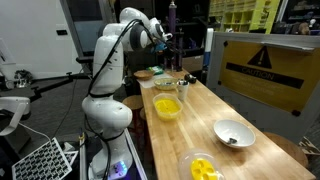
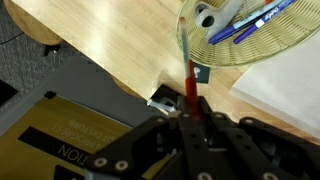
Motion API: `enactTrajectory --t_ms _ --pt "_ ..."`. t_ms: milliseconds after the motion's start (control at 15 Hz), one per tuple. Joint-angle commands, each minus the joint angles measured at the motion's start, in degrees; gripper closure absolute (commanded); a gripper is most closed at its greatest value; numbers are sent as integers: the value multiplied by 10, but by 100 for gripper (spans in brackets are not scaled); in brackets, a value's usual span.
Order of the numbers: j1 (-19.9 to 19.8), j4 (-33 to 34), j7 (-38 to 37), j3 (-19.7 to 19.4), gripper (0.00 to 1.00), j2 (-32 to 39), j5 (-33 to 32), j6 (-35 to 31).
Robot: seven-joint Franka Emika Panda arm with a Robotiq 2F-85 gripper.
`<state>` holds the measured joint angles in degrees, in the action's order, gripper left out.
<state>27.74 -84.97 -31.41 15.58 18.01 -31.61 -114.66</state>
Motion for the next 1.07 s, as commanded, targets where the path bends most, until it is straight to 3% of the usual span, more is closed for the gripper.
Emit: enactTrajectory --t_ms 0,800,867,1000 --pt "19 19 10 -15 97 9 -15 13" --pt "41 21 9 -16 97 19 -43 16" --pt "41 18 9 -15 64 18 -43 14" --pt "42 17 8 -16 60 18 -43 14"
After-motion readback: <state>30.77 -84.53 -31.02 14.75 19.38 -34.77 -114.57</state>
